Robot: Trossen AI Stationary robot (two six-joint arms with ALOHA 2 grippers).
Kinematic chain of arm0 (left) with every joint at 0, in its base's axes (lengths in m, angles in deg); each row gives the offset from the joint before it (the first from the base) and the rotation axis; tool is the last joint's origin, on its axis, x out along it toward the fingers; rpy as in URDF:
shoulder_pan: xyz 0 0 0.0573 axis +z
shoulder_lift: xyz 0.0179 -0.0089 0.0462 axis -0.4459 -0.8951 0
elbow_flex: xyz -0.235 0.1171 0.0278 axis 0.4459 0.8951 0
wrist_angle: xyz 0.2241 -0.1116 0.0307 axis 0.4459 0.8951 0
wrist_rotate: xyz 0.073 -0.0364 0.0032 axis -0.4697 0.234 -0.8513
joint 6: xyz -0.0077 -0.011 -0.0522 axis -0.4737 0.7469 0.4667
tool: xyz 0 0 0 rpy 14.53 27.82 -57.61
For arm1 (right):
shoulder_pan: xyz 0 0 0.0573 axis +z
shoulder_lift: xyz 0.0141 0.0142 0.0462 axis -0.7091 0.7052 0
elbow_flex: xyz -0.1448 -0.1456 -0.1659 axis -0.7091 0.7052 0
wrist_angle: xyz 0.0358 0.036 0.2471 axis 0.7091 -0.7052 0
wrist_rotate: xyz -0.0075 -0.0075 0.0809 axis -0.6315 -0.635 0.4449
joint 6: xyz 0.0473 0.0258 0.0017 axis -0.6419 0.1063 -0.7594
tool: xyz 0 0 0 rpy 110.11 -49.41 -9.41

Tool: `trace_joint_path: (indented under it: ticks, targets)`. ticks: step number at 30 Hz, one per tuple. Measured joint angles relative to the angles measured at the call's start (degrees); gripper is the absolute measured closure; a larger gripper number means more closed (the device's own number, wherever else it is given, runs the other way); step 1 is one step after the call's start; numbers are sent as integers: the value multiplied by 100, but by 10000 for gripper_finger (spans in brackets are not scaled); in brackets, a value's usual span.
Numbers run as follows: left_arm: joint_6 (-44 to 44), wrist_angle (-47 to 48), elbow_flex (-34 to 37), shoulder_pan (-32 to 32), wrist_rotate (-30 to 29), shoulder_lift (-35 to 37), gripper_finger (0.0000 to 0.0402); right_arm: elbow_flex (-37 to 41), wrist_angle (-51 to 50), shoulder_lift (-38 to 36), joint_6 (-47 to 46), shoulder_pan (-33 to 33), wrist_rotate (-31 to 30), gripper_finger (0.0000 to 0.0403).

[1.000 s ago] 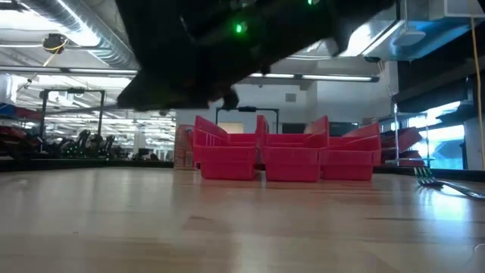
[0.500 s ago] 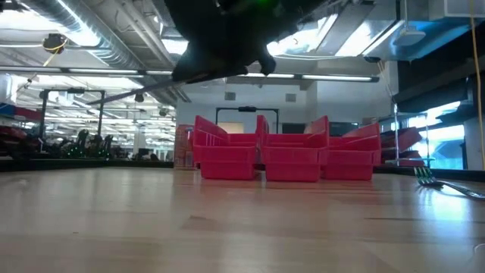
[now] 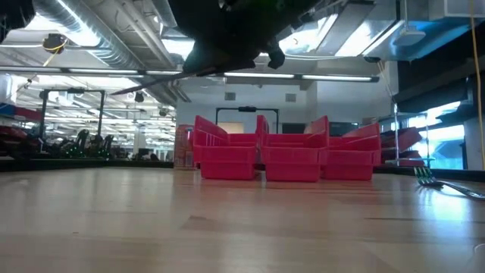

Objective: Sort silverware
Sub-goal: Put the purple table knife into the right red bin

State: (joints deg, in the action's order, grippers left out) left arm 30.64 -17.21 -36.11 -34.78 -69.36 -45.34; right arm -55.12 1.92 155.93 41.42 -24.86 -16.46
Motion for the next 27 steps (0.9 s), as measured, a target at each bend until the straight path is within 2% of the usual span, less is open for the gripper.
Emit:
trace_joint_path:
  ticks: [5, 13, 19, 23, 27]
  targets:
    - [-556, -1502, 766, 642, 877, 359, 402, -7, -222, -58, -183, 37, -298, 344]
    - [-458, -1780, 1297, 1639, 1469, 425, 402, -9, -1110, -318, -718, 123, -754, 344]
    - [-365, -2659, 1684, 2362, 3001, 412, 402, -9, -2367, -543, -1649, 268, -1256, 344]
    - [-463, -3246, 1928, 2735, 3090, 414, 402, -9, -3099, -690, -2409, 397, -1555, 344]
    - [-488, -3339, 1993, 3097, 3232, 409, 402, -9, -4001, -785, -3299, 505, -1817, 344]
